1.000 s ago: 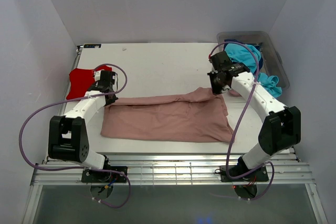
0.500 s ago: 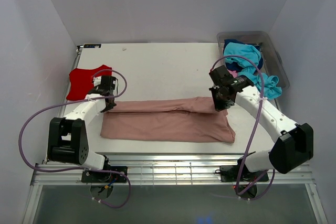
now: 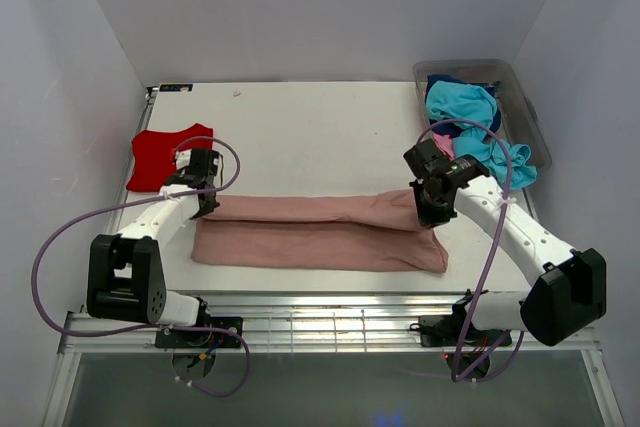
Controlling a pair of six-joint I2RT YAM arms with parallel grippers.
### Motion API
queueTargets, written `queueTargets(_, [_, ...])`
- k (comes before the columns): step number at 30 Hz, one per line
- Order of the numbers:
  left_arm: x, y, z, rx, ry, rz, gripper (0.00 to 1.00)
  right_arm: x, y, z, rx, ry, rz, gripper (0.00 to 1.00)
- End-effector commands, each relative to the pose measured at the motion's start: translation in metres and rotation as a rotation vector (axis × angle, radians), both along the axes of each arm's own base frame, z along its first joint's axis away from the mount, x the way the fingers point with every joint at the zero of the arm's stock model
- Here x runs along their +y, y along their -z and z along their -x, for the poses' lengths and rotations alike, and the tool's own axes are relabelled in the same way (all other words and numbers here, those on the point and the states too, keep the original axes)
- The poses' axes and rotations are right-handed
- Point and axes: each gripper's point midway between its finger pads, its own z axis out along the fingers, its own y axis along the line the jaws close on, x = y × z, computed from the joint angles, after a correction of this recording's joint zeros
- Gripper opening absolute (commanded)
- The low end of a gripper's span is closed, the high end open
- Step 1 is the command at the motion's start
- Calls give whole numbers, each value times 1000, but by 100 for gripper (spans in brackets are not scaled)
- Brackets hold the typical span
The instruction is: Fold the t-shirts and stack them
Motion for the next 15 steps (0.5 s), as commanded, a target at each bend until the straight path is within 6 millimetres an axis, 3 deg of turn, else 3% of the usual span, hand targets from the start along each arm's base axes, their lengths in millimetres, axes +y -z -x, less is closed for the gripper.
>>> queueTargets(1, [1,0,4,48,8,-2,18,-15,11,21,80,21,71,27])
queueTargets(2, [0,-1,3,54,8,0,24,-17,14,26,107,23,82,36])
queueTargets(4, [0,-13,2,58,3,0,30,-19,10,28,100,29,86,42])
queueTargets(5, [0,-19,1,45,-5,2,31,-17,6,24,78,30,75,48])
queueTargets(7, [0,-38,-2,-8,-18,6,32,-12,-5,13,18,22,44,51])
queueTargets(11, [-8,-69,-17,-121,-26,60,33,13,-11,-15,-48,-35,-39,50])
queueTargets(15, [-24,-59,-31,-114,-5,138,28,54,-5,-52,-115,-132,-175,41])
